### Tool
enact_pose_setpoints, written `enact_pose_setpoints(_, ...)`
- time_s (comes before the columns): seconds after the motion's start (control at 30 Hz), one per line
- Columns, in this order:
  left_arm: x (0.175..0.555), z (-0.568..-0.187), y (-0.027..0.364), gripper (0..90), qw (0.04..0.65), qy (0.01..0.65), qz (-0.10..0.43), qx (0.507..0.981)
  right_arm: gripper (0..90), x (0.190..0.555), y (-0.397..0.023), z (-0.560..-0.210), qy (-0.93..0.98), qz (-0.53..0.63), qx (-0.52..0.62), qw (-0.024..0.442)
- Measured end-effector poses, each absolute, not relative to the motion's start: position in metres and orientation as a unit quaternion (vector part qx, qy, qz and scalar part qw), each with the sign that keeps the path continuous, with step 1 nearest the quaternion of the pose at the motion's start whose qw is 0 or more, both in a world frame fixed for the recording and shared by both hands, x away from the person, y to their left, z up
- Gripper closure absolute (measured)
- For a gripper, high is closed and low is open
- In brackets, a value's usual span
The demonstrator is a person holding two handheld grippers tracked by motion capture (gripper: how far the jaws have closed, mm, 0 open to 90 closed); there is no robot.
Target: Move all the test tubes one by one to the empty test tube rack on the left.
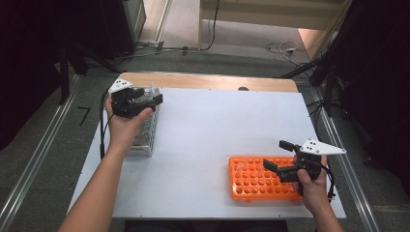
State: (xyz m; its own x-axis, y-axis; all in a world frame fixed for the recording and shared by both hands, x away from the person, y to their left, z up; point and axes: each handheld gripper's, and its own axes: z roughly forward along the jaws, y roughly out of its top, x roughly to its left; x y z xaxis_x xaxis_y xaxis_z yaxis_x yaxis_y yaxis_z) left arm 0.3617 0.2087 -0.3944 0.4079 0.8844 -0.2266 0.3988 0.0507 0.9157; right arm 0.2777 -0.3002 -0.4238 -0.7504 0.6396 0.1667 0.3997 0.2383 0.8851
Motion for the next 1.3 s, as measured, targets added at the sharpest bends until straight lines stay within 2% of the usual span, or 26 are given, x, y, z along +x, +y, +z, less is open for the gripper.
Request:
enact_pose_setpoints(0.57,0.284,-0.393,0.173,0.0,0.552,0.438,0.219,0.675,0.0,0.279,-0.299,-0.427,0.787,0.512,0.328,0.108)
enact_pose_setpoints(0.87,0.255,-0.397,0.156,0.0,0.571,0.416,0.203,0.678,0.0,0.275,-0.300,-0.434,0.800,0.499,0.319,0.096)
enact_pose_setpoints(1.07,0.243,-0.398,0.150,0.0,0.573,0.405,0.198,0.685,0.0,0.276,-0.296,-0.441,0.812,0.491,0.308,0.069)
enact_pose_setpoints(1.27,0.238,-0.406,0.144,0.0,0.571,0.403,0.186,0.690,7.1,0.278,-0.297,-0.447,0.820,0.480,0.307,0.052)
enact_pose_setpoints(1.3,0.238,-0.408,0.143,0.0,0.568,0.403,0.184,0.693,10.8,0.278,-0.297,-0.448,0.821,0.479,0.307,0.049)
